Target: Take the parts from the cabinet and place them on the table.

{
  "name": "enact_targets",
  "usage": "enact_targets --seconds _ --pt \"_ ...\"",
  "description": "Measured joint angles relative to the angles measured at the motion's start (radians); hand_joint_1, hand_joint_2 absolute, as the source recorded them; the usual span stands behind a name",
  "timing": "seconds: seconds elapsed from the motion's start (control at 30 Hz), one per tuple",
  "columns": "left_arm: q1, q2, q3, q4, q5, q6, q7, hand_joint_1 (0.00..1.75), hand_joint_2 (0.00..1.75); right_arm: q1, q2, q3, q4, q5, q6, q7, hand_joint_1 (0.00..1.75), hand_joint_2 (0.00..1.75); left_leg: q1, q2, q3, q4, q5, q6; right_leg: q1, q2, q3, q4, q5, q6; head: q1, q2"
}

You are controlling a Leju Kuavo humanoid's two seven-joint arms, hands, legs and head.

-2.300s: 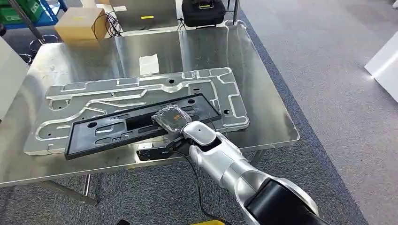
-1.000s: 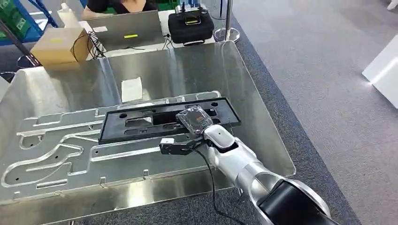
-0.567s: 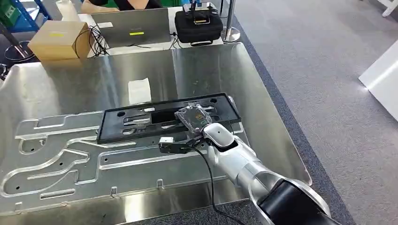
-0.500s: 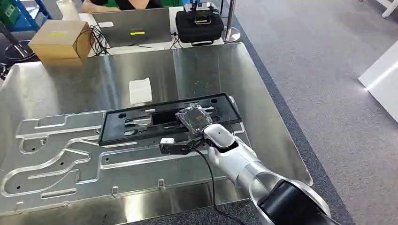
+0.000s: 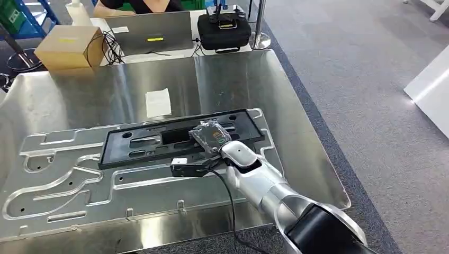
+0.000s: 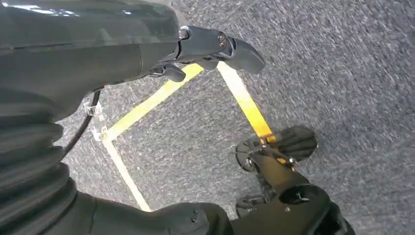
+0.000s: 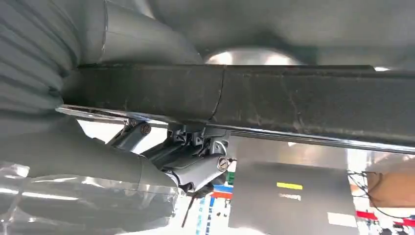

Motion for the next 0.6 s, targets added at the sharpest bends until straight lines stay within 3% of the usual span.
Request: enact_targets --seconds 0.5,0.53,0.6 --pt "0.005 -0.001 0.000 0.000 0.006 -0.003 -0.012 0.00 1.75 -0.003 0.000 0.000 0.022 -0.036 -0.012 0.001 1.75 1.75 0.000 0.000 0.002 -0.001 0.000 -0.001 0.000 -0.001 0.001 0.001 -0.003 -0.004 0.000 0.000" --pt "0.007 -0.001 0.000 0.000 0.006 -0.005 -0.012 0.00 1.75 -0.003 -0.002 0.000 0.023 -0.037 -0.012 -0.001 0.00 0.00 0.000 0.000 0.002 -0.001 0.000 0.000 0.000 -0.001 0.002 0.001 -0.003 -0.004 0.000 0.000" --pt "0.008 -0.001 0.000 0.000 0.005 -0.005 -0.013 0.00 1.75 -0.002 -0.003 0.000 0.024 -0.041 -0.012 -0.001 0.00 0.00 0.000 0.000 0.002 0.000 0.000 0.000 0.000 -0.001 0.002 0.001 -0.003 -0.004 0.000 0.000"
